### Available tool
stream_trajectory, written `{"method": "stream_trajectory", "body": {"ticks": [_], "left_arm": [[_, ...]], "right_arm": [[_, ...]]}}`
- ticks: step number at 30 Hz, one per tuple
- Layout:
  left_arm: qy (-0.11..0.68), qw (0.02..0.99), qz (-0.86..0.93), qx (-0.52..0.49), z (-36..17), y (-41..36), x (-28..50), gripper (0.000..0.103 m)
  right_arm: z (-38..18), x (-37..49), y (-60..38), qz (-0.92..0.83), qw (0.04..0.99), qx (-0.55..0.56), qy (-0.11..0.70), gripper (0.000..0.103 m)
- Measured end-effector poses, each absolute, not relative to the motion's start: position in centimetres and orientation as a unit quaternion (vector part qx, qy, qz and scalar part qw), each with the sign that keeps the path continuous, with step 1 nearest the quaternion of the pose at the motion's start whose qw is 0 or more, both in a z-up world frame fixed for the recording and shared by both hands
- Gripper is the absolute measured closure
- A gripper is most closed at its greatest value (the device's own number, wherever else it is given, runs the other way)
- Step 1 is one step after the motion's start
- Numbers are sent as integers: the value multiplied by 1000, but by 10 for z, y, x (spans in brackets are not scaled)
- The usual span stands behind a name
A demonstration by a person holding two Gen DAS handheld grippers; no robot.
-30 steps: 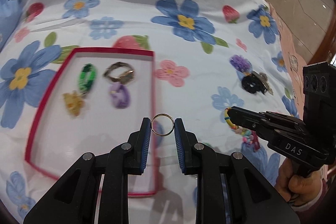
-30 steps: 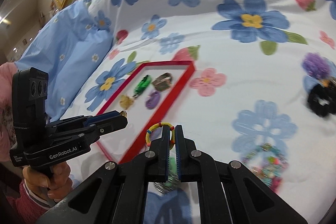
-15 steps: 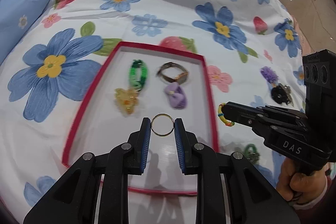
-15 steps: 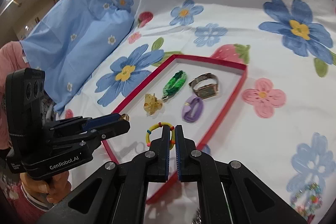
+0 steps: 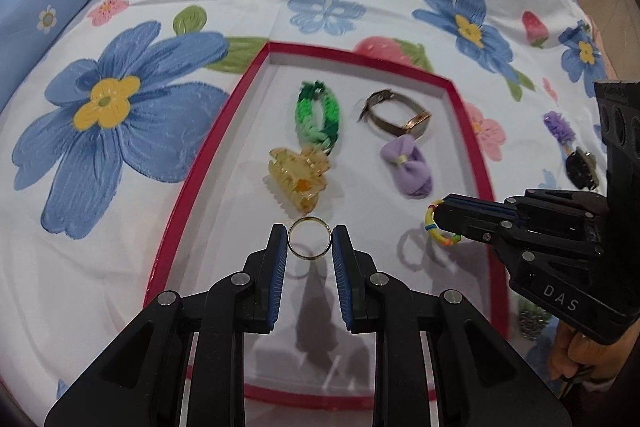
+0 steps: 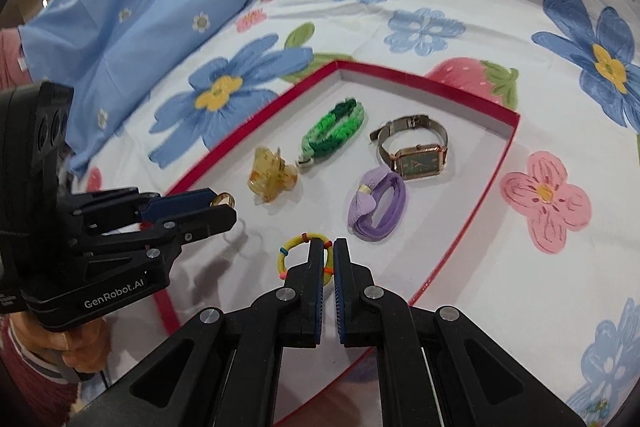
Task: Organize jewelry
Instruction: 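Carry the gold ring with the left tool while the right tool carries the rainbow hair tie into the tray, then open both tools to drop the ring and hair tie in the tray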
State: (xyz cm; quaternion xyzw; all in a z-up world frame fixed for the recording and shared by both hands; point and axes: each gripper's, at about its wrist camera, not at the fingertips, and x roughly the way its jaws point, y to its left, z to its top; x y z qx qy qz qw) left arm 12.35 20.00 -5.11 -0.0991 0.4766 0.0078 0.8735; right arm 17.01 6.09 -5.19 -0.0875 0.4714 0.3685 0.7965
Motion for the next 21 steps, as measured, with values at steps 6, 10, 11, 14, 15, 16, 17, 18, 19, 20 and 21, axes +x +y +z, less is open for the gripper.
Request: {"method": "stream_trajectory", "body": {"ticks": [6,10,11,14,15,16,17,18,19,20,21], "left_arm": [[489,867,6,-97,-61,200,129,82],[500,861,7,-91,-68,198,132,82],[500,861,8,-89,-68,197,132,82],[502,861,9,-85,-68,196,133,82],[502,861,10,-84,-69,196,133,82],[502,861,10,-82,-69,196,133,82],[502,861,11,-81,-69,195,133,82],[502,861,12,-81,-69,195,132,82],[502,861,13,-81,-69,195,133,82],[502,861,16,-82,-69,196,133,82],[502,861,17,-83,-69,196,133,82]], "right_arm": [[-64,173,68,359,791,-121,481,98],[-68,173,74,358,786,-140,484,98],[-68,173,76,358,785,-143,484,97],[-68,174,77,360,783,-148,485,97],[-68,175,77,360,783,-146,486,97],[-68,175,76,361,782,-144,486,97],[-68,175,75,362,782,-141,487,96],[-68,176,75,362,782,-139,488,96],[-68,176,74,363,782,-137,488,96],[-67,176,73,364,782,-133,488,95],[-66,176,72,365,783,-129,487,94]]}}
